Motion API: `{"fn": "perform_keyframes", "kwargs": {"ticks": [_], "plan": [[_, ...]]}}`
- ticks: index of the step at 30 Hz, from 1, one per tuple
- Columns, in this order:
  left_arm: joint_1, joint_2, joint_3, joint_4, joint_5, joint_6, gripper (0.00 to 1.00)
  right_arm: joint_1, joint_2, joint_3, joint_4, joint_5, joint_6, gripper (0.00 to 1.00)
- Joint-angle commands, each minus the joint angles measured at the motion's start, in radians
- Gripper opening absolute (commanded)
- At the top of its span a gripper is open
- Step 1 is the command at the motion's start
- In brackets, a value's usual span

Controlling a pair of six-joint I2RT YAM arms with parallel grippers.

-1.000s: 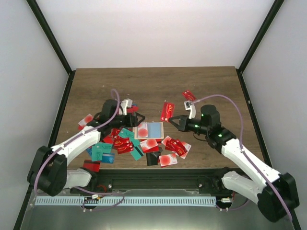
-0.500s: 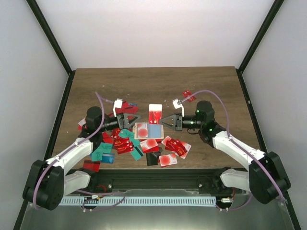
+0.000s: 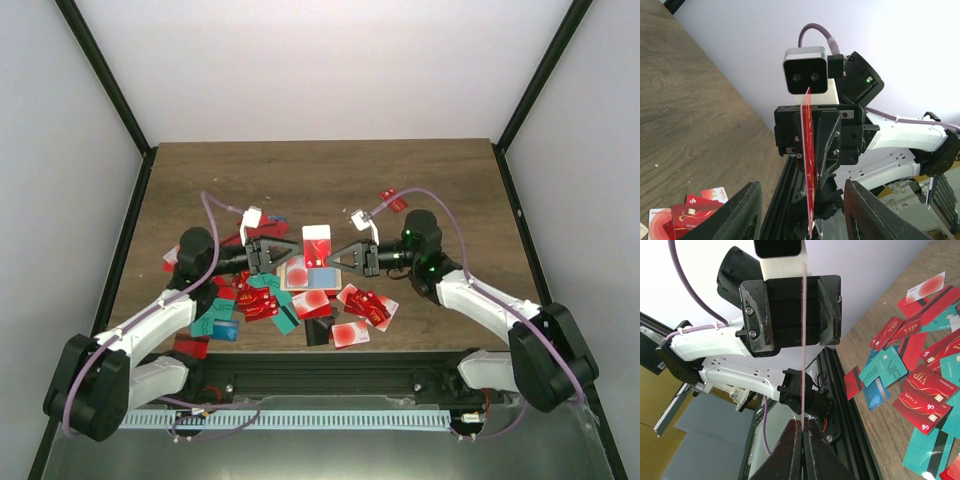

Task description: Put the credit cards into the card holder

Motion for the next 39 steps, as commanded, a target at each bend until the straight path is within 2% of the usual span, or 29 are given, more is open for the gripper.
{"fn": "perform_keyframes", "kwargs": {"ticks": [1, 14, 19, 20, 23, 26, 34, 39], "plan": [[-0.023, -0.005, 0.015, 0.037, 0.014, 0.010, 0.45, 0.019, 0.015, 0.016, 0.046, -0.031, 0.007, 0.01], [-0.057, 0.035, 0.031, 0.010, -0.006, 0.037, 0.25, 0.037, 0.034, 0.030, 0.053, -0.033, 0.002, 0.01], [-0.061, 0.045, 0.035, 0.007, -0.015, 0.039, 0.04, 0.038, 0.033, 0.034, 0.033, -0.025, -0.017, 0.01], [-0.061, 0.045, 0.034, -0.004, -0.027, 0.044, 0.04, 0.038, 0.032, 0.041, 0.006, -0.011, -0.034, 0.02], [-0.060, 0.046, 0.055, -0.162, -0.120, 0.121, 0.04, 0.032, 0.027, 0.074, -0.156, 0.075, -0.125, 0.26], [-0.054, 0.067, 0.072, -0.251, -0.191, 0.179, 0.04, 0.007, 0.024, 0.085, -0.270, 0.170, -0.183, 0.40], [-0.048, 0.187, 0.107, -0.370, -0.330, 0.222, 0.04, -0.027, 0.029, 0.087, -0.481, 0.466, -0.254, 0.44], [-0.046, 0.251, 0.124, -0.444, -0.402, 0.269, 0.04, -0.028, 0.099, 0.094, -0.526, 0.548, -0.264, 0.44]]}}
